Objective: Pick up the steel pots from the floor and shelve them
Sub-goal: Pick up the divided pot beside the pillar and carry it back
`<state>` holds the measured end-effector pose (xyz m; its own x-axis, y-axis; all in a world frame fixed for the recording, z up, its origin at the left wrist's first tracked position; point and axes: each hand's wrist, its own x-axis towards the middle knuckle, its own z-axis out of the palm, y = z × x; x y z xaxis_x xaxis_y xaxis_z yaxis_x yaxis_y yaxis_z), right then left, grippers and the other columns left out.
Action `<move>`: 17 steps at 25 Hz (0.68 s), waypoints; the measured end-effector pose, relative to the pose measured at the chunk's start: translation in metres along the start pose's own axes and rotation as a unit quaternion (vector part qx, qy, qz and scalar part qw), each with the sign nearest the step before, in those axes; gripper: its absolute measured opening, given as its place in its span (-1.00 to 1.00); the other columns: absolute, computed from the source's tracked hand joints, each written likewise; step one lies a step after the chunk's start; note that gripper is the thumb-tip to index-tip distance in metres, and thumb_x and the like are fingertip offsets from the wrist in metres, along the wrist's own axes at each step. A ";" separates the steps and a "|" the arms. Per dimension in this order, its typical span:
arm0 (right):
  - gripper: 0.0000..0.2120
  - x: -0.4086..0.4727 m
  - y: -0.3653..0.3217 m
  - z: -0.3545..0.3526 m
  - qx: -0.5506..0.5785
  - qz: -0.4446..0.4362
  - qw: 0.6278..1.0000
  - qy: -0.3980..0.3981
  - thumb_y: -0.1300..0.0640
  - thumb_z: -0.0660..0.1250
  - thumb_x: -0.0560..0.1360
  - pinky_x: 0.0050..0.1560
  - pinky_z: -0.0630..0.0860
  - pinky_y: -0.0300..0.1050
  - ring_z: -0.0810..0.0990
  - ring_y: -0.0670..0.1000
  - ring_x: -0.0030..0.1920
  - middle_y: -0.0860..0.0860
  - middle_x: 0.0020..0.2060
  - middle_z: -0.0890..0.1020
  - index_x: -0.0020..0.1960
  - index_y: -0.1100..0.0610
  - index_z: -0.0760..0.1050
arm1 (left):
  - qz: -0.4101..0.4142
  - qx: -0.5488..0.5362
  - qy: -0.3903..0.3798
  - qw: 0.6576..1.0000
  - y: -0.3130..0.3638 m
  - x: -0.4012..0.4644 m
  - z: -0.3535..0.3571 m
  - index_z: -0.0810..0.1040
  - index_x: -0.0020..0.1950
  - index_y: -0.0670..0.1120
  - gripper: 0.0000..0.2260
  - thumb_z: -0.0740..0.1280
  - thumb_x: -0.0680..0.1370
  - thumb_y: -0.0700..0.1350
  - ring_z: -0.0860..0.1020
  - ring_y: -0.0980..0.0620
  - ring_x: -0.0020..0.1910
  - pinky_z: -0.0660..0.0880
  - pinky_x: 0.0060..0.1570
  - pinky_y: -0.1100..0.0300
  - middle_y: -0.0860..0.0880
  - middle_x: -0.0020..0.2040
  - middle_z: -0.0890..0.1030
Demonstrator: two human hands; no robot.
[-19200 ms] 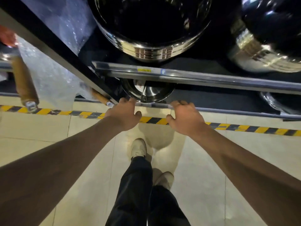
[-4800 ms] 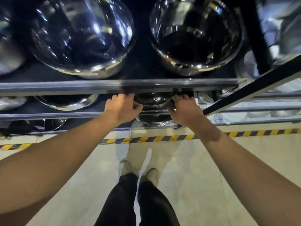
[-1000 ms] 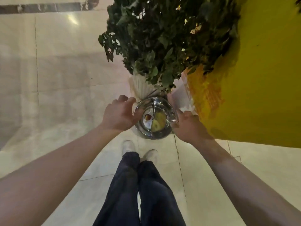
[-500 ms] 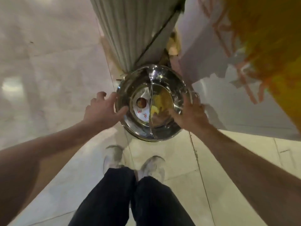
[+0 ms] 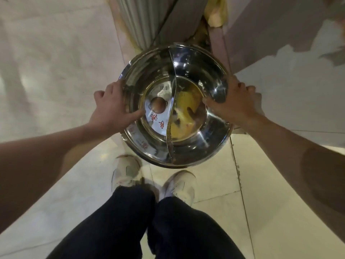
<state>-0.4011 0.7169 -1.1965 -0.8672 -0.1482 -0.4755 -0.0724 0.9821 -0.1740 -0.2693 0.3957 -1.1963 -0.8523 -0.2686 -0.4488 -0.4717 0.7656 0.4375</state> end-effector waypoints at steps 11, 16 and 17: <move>0.20 -0.259 -0.130 -0.366 -0.014 -0.049 0.999 0.008 -0.67 0.10 0.18 0.19 0.50 0.27 0.48 0.33 0.27 0.26 0.26 0.51 0.52 0.17 0.24 | -0.104 0.049 -0.022 0.993 0.127 -0.231 -0.335 -0.10 0.65 0.07 0.14 0.12 0.23 0.64 0.14 -0.25 0.54 0.34 0.38 -0.23 0.02 0.63 0.14; 0.15 -0.358 -0.195 -0.546 -0.019 -0.065 0.998 -0.009 -0.64 0.23 0.24 0.33 0.43 0.20 0.44 0.23 0.39 0.19 0.42 0.44 0.56 0.12 0.19 | -0.074 0.032 0.031 0.996 0.202 -0.322 -0.527 0.05 0.64 0.05 0.13 0.05 0.21 0.66 0.25 -0.29 0.45 0.35 0.34 -0.22 -0.03 0.58 0.28; 0.16 -0.368 -0.205 -0.565 -0.004 -0.074 0.997 -0.008 -0.65 0.24 0.23 0.35 0.42 0.19 0.44 0.22 0.40 0.16 0.44 0.43 0.56 0.10 0.19 | -0.068 0.026 0.042 0.996 0.209 -0.333 -0.553 0.09 0.63 0.07 0.12 0.07 0.20 0.66 0.26 -0.31 0.42 0.37 0.31 -0.23 -0.04 0.55 0.31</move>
<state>-0.3458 0.6363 -0.4985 -0.8389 -0.2940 -0.4580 -0.2039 0.9501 -0.2363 -0.2096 0.3219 -0.5247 -0.7980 -0.4191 -0.4331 -0.5741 0.7472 0.3347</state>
